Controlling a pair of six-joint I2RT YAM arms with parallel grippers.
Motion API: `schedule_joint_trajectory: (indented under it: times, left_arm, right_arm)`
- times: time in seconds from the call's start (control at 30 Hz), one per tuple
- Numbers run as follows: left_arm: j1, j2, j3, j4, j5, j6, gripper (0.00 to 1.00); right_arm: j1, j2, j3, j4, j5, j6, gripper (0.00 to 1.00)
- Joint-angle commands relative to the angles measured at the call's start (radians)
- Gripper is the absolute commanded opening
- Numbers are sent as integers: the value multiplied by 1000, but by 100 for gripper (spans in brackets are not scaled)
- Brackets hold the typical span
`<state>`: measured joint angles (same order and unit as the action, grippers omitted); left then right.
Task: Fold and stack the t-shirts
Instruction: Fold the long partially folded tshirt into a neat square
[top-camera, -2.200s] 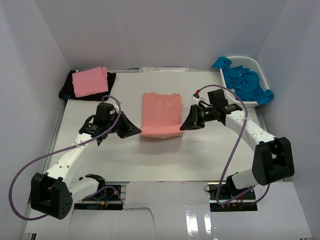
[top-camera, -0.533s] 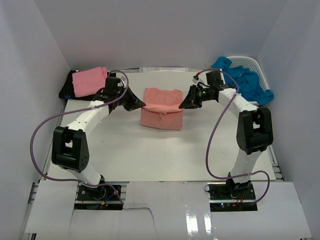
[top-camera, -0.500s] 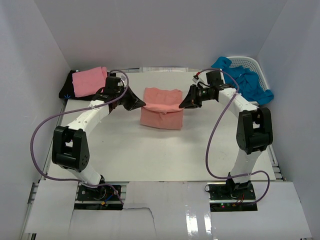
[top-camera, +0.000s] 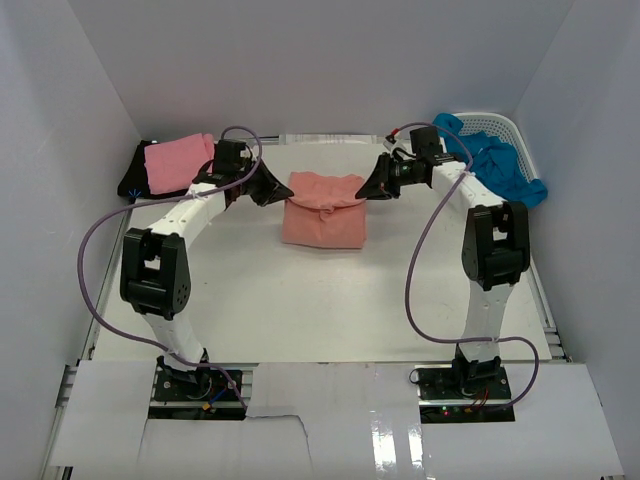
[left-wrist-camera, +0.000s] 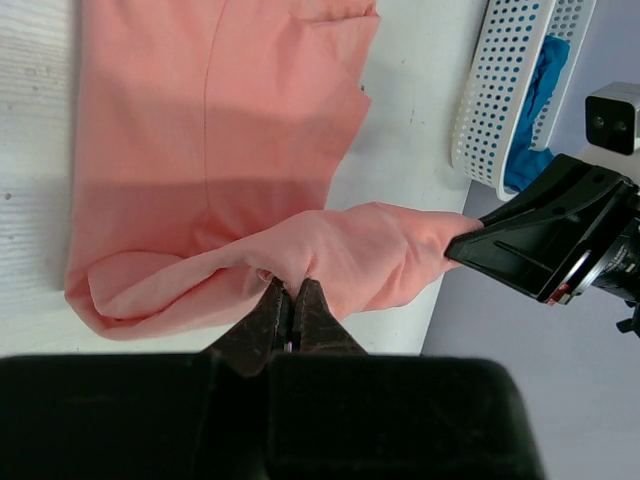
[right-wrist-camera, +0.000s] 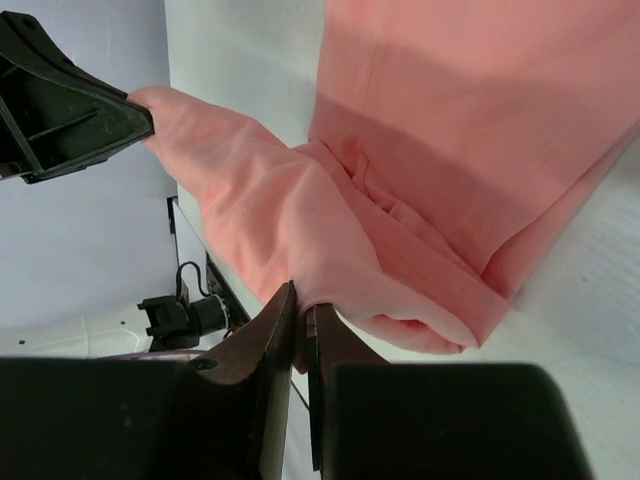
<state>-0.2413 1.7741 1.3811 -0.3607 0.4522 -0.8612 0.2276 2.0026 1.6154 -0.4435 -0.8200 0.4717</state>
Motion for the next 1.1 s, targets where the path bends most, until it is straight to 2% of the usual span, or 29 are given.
schedule_joint_trajectory:
  times: [0.0,0.67,1.07]
  left_arm:
    - [7,24,58,19,-3,10,0]
    - [31,252,265,37,-1,2,0]
    - [51,321,328,39,-6,-4,0]
  right_arm:
    - [-11,48,89,17,-36,15,12]
    - [-65,286,337,38,-70,59,13]
    - [-76,400,451,169,-152,162,12]
